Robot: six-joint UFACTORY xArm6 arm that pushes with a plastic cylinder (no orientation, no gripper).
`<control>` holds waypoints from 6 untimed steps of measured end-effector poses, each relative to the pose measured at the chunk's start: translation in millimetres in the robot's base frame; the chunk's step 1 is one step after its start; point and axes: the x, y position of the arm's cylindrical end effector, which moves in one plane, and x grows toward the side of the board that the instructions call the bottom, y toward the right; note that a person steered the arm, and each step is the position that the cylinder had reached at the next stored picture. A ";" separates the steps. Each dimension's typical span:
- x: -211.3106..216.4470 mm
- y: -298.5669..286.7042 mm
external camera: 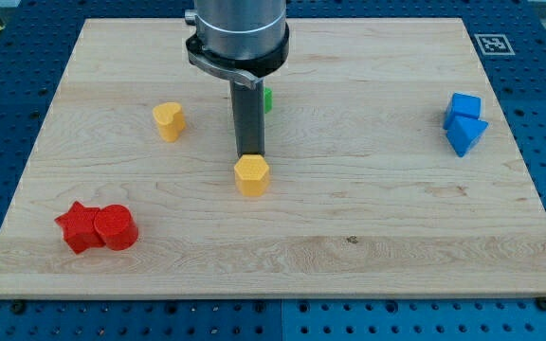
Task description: Nudge the yellow heart a bit down
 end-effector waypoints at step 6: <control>33.2 -77.3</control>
